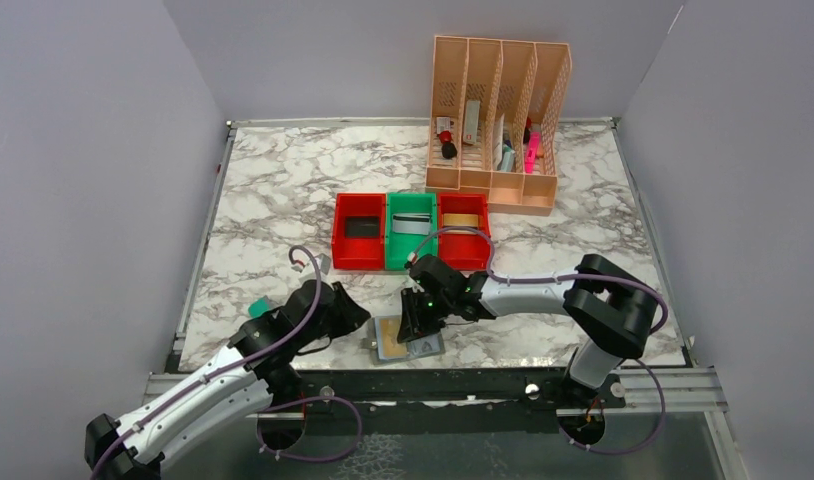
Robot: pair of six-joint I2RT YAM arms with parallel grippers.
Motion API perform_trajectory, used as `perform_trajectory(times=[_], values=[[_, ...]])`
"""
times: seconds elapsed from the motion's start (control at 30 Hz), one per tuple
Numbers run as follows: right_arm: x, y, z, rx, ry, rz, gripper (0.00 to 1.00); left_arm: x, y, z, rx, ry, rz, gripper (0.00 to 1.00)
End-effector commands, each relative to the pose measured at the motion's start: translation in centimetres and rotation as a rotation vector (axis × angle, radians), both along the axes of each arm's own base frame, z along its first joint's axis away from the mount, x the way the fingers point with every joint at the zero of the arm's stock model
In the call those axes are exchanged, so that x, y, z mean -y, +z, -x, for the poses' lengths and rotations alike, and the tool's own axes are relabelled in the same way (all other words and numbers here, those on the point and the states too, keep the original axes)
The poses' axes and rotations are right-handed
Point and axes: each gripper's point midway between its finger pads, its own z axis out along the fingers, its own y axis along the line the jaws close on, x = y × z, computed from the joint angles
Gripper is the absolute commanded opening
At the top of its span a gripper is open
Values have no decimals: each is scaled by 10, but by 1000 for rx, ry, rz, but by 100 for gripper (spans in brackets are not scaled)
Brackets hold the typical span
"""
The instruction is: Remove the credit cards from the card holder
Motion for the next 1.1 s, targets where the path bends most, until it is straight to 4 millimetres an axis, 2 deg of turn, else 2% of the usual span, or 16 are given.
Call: perform_trajectory(times=[0.0, 0.07, 0.17, 0.3, 0.5, 0.6, 0.9, 1.07], values=[[6, -6, -5, 27, -31, 21, 32, 21, 33, -11, 102, -73, 70, 29], [3, -2, -5, 22, -36, -14, 33, 33, 30, -9, 93, -131, 80, 32], [0, 3, -6, 4, -52, -62, 33, 46, 14, -6, 37, -203, 51, 31], [-2, 8, -11, -11, -81, -116, 31, 44, -14, -3, -50, -213, -34, 18], [-2, 13, -6, -93, -85, -226, 29, 38, -35, 3, -100, -229, -87, 13], [-2, 14, -2, -155, -84, -296, 28, 35, -42, 8, -120, -238, -95, 12], [-2, 18, 2, -213, -81, -401, 14, 30, -51, 13, -138, -237, -110, 11], [-6, 25, 3, -211, -43, -432, 16, 30, -49, 11, -130, -230, -110, 11]])
